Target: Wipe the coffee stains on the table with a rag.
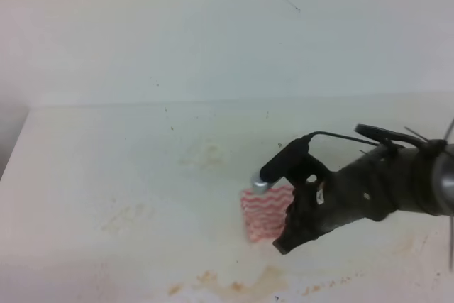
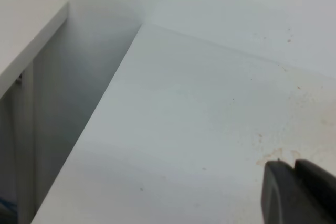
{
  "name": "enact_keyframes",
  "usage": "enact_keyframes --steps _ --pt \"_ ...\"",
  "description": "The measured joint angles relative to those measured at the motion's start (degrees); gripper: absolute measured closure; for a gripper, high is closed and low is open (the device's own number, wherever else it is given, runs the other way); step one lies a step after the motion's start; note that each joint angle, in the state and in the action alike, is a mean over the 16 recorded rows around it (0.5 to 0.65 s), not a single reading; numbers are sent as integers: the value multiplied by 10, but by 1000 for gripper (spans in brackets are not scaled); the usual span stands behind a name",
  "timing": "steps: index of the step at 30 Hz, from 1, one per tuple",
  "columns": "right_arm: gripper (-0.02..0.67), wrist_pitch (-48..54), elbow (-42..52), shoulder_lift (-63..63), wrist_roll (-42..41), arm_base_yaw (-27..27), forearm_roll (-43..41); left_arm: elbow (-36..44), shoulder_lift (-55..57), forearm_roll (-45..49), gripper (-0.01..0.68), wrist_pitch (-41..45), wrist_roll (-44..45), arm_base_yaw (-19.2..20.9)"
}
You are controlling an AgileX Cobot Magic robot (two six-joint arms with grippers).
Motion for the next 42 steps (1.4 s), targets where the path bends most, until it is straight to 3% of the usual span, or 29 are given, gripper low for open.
enact_keyframes --steps 11,21,25,29,33,38,42 --pt "622 -49 105 -142 15 -69 -5 0 0 0 673 0 0 0" --pt "461 -2 130 -201 24 -103 -12 0 0 0 673 0 0 12" --pt "434 20 131 -221 26 -104 -14 0 0 1 673 -1 0 17" --pt "461 50 132 -261 29 -104 -15 0 0 1 673 -1 0 21" --pt "529 85 137 -329 33 -104 -16 0 0 1 673 -1 0 21" --pt "616 122 160 -457 58 -104 -32 0 0 1 673 -1 0 21" --pt "639 139 195 -583 113 -104 -77 0 0 1 673 -1 0 21"
